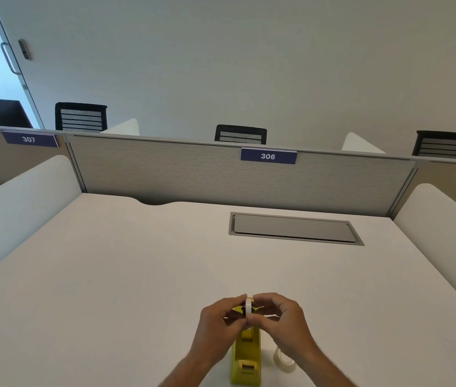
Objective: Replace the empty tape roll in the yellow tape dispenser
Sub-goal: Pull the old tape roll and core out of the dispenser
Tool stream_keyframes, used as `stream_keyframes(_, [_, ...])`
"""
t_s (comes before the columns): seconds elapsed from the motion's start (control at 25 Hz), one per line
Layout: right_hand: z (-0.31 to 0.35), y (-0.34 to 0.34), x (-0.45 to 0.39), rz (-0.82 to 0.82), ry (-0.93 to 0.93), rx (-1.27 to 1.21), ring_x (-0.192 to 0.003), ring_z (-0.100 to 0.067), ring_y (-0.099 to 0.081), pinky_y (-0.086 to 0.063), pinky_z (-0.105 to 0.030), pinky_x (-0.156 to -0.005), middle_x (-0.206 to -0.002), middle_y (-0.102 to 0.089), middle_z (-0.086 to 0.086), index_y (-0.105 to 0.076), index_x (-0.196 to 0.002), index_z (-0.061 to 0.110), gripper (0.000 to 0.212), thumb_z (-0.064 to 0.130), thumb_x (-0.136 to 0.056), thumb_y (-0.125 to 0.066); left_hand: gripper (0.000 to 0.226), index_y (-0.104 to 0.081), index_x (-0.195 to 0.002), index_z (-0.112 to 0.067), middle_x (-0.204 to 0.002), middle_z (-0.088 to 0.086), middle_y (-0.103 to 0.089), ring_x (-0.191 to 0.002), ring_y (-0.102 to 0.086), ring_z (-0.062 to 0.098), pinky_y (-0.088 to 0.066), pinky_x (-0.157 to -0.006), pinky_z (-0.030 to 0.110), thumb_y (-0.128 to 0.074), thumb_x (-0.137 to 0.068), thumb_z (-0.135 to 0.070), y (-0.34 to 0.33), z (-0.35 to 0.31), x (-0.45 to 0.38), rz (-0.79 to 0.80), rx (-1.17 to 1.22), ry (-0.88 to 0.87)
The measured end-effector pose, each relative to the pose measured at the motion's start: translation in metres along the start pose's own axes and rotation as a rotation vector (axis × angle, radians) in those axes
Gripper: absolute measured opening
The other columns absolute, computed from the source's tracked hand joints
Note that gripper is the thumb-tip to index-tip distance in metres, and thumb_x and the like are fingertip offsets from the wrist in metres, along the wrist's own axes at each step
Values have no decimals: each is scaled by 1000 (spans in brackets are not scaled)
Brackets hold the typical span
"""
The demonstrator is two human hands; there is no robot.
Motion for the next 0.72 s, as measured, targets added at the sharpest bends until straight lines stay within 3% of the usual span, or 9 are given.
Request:
stream_keyframes(0.24, [2, 1, 5, 5, 2, -55, -87, -15, -74, -61, -36, -81, -91, -79, 6, -80, -93, 30, 24, 10, -79, -81, 47, -73, -102, -44, -98, -16, -75, -82, -75, 13, -59, -71, 21, -88, -71, -12, -1, -4, 2, -23, 107, 53])
stream_keyframes(0.44, [3, -3, 7, 34, -43, -121, -89, -18, -75, -61, -40, -85, -91, -80, 3, -80, -94, 26, 23, 14, -76, -85, 48, -72, -95, -52, -96, -21, -74, -79, -74, 13, -61, -70, 25, -89, -68, -15, 0, -9, 1, -52, 75, 25])
stream_keyframes(0.72, [-5, -1, 6, -46, -132, -265, -88, -26, -75, -61, -45, -84, -89, -79, -7, -79, -93, 16, 16, 6, -81, -78, 46, -72, -100, -51, -97, -24, -74, -84, -74, 9, -59, -73, 20, -87, -73, -17, -1, -12, 3, -50, 62, -7])
Point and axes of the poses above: each hand's wrist, its own x-axis away from the middle knuckle, its own y-axis out of the back of the hand, z = x × y, the point moved 4 cm from there along -x, towards the middle knuckle
